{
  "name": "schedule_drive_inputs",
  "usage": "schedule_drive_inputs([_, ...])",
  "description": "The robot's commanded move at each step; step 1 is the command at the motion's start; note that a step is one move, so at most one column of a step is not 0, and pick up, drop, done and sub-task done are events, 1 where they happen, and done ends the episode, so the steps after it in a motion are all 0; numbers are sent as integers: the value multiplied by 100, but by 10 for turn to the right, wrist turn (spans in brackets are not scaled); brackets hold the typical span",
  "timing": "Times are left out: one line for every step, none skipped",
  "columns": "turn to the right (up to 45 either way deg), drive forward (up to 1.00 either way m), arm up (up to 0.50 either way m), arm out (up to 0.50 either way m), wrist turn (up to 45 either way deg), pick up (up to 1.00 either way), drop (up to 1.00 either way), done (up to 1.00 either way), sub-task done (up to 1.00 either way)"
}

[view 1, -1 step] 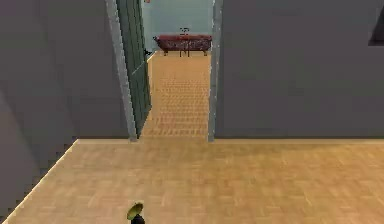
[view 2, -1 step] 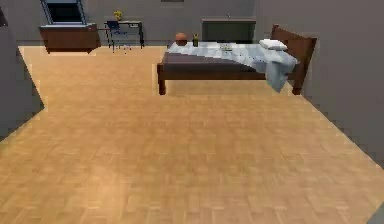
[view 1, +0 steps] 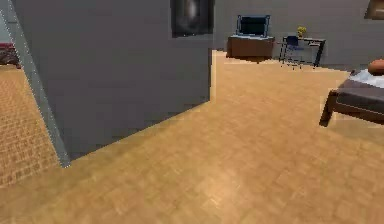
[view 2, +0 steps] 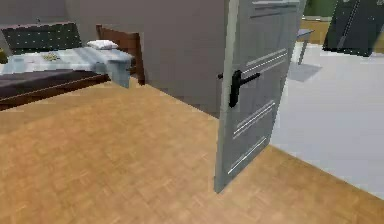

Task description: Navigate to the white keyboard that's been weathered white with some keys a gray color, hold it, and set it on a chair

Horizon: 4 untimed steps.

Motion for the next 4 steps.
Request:
schedule_drive_inputs([450, 0, 0, 0, 0, 0, 0, 0, 0])
schedule_drive_inputs([30, 0, 0, 0, 0, 0, 0, 0, 0])
schedule_drive_inputs([0, 100, 0, 0, 0, 0, 0, 0, 0])
schedule_drive_inputs([0, 100, 0, 0, 0, 0, 0, 0, 0])
